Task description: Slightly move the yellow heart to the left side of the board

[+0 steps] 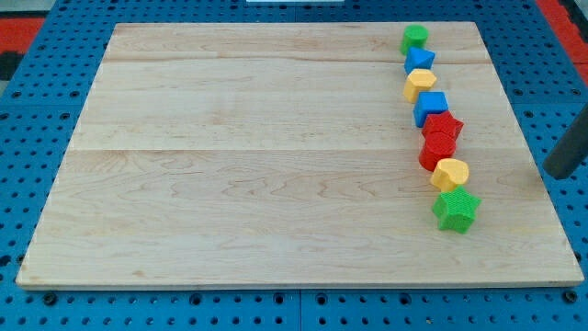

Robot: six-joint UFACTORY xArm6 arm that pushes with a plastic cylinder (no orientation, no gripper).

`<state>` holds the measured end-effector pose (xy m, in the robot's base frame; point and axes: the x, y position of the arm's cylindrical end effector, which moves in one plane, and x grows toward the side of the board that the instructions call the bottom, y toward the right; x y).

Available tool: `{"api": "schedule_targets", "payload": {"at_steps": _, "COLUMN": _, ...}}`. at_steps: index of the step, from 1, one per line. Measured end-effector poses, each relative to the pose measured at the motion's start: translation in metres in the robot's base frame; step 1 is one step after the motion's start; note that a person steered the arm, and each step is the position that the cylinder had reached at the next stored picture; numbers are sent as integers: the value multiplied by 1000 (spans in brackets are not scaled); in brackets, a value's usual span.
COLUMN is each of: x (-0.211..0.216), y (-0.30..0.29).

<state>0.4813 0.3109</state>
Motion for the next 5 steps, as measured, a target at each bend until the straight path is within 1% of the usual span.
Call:
{"api": "schedule_targets", "payload": {"at_steps": 4, "x": 0, "y": -13}}
{"api": "schedule_targets", "payload": {"at_steps": 5, "x": 0, "y": -61}}
